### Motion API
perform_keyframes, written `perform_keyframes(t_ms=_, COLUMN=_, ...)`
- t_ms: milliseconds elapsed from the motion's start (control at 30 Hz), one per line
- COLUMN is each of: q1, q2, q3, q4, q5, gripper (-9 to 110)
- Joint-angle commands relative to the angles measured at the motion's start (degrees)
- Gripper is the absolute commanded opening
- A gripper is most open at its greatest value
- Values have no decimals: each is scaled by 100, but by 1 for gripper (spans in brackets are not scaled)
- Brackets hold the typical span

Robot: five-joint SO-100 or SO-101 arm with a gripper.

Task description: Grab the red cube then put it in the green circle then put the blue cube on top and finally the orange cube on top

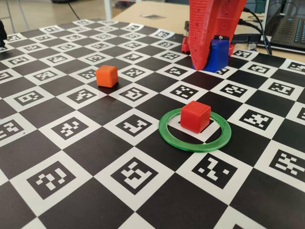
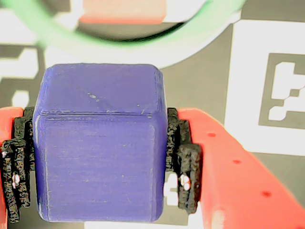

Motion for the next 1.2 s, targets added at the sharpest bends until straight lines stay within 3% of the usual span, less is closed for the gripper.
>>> perform_keyframes(t_ms=0, q1=-53, q2=158, q3=9, q4=-149, q5=-176, gripper=9)
perform_keyframes(t_ms=600, q1=334, q2=316, q3=1099, q4=-668, q5=-589, gripper=9)
perform_keyframes(t_ms=1167, q1=0, q2=387, q3=1389, q4=-1011, q5=-325, gripper=8)
